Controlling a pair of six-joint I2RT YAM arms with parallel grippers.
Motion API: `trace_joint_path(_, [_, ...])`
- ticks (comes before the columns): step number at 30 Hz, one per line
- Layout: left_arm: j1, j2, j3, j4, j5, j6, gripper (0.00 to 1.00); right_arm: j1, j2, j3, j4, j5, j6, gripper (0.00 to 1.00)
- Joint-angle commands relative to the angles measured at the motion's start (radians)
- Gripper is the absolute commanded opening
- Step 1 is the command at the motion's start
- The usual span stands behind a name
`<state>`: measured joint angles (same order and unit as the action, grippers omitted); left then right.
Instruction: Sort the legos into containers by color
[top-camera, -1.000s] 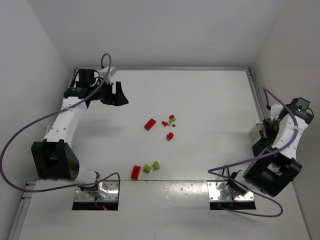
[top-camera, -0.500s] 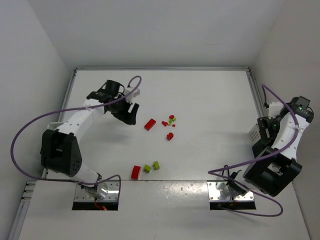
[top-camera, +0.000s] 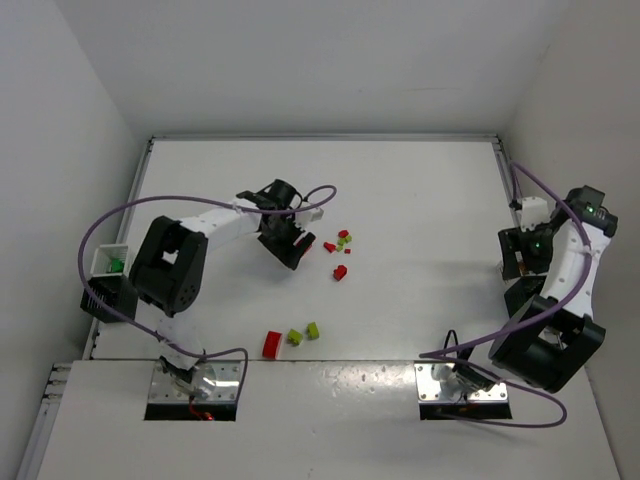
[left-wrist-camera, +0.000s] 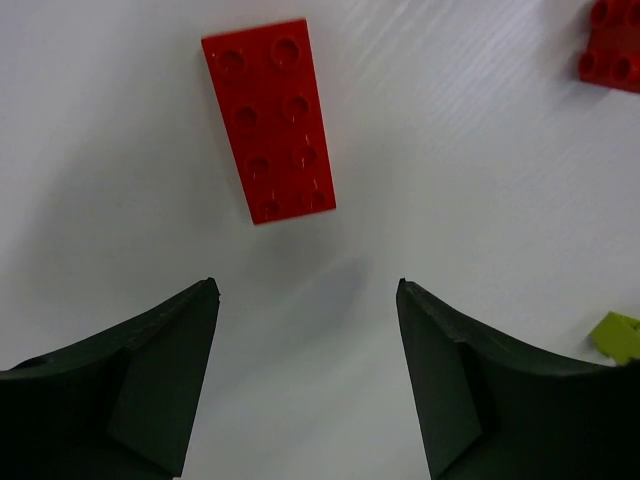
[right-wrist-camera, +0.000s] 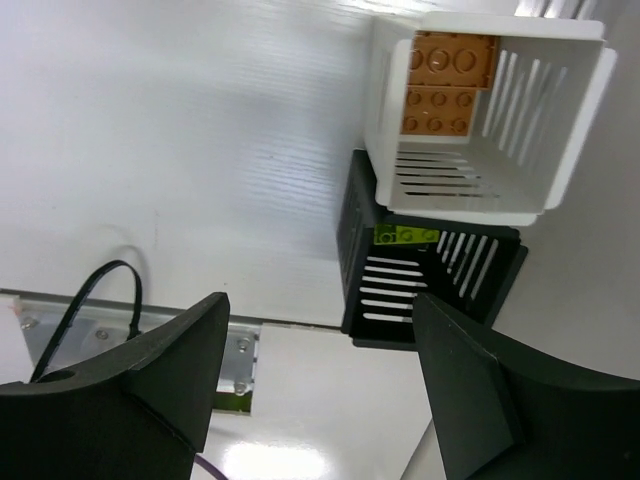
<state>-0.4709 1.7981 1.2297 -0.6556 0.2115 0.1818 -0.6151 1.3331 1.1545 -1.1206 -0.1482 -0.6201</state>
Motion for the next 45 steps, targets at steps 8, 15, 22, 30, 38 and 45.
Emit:
trace_joint_path(8, [-0.043, 0.158, 0.145, 0.109, -0.021, -0.028, 0.77, 0.057, 0.001, 0.045, -0.094, -0.131, -0.021, 0.75])
trace_joint_path(15, [-0.063, 0.254, 0.202, 0.12, -0.04, -0.056, 0.67, 0.11, 0.011, 0.074, -0.114, -0.203, -0.03, 0.75])
trace_joint_path(22, [-0.063, 0.251, 0.211, 0.12, -0.089, -0.065, 0.25, 0.247, 0.064, 0.102, -0.068, -0.237, 0.071, 0.75])
trace_joint_path(30, [0.07, 0.046, 0.192, 0.061, -0.057, -0.128, 0.16, 0.538, 0.158, 0.102, 0.06, -0.307, 0.224, 0.75])
trace_joint_path(38, [0.376, -0.304, 0.211, -0.134, -0.113, -0.237, 0.0, 1.007, 0.256, 0.068, 0.159, -0.352, 0.234, 0.75])
trace_joint_path(45, [0.596, -0.489, 0.165, -0.331, -0.164, -0.16, 0.0, 1.276, 0.347, 0.108, 0.169, -0.39, 0.14, 0.75])
